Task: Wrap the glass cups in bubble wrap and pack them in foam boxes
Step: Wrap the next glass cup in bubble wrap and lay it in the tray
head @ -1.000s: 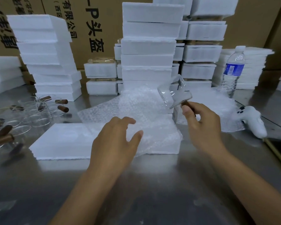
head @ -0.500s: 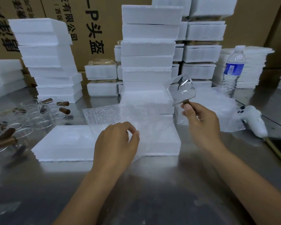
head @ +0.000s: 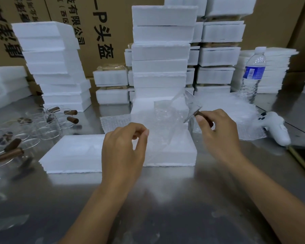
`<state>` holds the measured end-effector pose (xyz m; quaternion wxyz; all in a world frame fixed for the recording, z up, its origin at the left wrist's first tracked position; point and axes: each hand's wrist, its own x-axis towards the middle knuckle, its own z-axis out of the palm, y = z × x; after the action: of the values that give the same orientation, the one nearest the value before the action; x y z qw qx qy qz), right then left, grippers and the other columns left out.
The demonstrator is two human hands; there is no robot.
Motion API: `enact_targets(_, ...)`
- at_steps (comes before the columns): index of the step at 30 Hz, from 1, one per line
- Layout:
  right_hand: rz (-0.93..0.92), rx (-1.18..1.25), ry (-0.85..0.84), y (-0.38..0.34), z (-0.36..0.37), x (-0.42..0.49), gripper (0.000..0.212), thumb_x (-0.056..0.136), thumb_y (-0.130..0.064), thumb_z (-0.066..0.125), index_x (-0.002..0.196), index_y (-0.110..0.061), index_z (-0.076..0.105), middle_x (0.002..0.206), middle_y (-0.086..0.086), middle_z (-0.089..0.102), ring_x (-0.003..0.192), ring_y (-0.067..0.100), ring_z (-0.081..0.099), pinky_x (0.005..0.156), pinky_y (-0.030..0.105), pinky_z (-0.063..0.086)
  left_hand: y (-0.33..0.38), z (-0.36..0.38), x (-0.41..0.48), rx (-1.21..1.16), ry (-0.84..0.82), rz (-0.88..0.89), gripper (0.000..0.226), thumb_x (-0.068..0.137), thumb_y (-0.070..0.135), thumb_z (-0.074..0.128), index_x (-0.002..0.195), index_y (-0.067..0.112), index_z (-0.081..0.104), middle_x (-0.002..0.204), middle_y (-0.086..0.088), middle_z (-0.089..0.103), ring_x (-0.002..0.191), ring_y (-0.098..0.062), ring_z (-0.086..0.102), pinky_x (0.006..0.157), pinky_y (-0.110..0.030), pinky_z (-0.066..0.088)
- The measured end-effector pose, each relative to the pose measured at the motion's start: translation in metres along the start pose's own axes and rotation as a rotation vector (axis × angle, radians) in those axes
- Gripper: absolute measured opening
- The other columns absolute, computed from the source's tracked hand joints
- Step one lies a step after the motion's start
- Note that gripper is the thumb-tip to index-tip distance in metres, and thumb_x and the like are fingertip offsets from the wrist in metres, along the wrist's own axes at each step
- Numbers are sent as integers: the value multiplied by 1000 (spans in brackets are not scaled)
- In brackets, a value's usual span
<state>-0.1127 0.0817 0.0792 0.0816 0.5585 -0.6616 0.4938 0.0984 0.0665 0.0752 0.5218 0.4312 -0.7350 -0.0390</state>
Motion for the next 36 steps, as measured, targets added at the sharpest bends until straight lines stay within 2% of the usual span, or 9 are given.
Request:
enact_targets(6,-128,-225,-126,-4,-6,-1,22,94,-28,51,102,-19,69,86,-6,49,83,17,48,81,32,35,-4,0,-2,51,42,135,9,87,19,64,89,13,70,85,0,70,78,-20,62,82,-34,38)
enact_targets(10,-59,-95,-184,-8,-3,-4,21,92,-30,55,102,-21,70,85,-10,46,84,11,46,77,22,34,-8,2,-2,121,-7,209,5,82,14,70,87,13,72,85,-4,70,79,-26,64,82,-33,35)
enact_targets(14,92,169,-329,-11,-5,-3,13,88,-31,59,80,-34,69,85,-1,49,78,6,49,64,3,32,-9,3,-1,144,8,289,9,84,16,66,85,10,72,81,-6,69,74,-27,63,82,-27,32)
enact_targets(24,130,274,-484,-21,-5,-5,31,87,-28,62,58,-35,69,80,0,52,63,-7,51,54,5,37,-7,4,0,106,176,428,17,86,17,61,80,7,73,90,-8,71,82,-27,67,81,-31,37)
enact_targets(26,182,360,-458,-24,-2,-7,24,88,-24,63,68,-17,72,91,18,58,79,12,63,61,24,52,-5,5,0,94,186,440,18,86,19,61,79,8,73,92,-10,70,85,-29,66,82,-30,38)
enact_targets(28,260,495,-449,-29,0,-11,21,88,-20,63,72,-15,76,98,27,63,85,38,62,66,46,48,-3,6,-1,95,193,443,18,86,20,61,79,9,74,94,-12,69,88,-29,63,82,-28,37)
enact_targets(32,319,593,-450,-28,2,-12,42,88,-6,58,53,-28,68,62,-7,63,65,11,57,69,26,47,-1,7,-3,87,186,461,20,86,23,60,79,11,75,96,-15,66,95,-26,55,82,-27,37)
enact_targets(34,382,607,-464,-29,2,-11,54,89,4,50,45,-22,67,49,-7,60,49,1,57,58,11,45,0,8,-3,78,178,482,21,86,24,60,79,12,75,96,-15,66,95,-27,56,82,-29,38)
enact_targets(36,400,659,-497,-30,0,-11,43,83,7,54,46,-9,70,50,0,61,42,3,57,49,9,43,2,9,-4,70,155,498,22,86,25,59,78,13,75,97,-15,66,95,-28,56,80,-29,40)
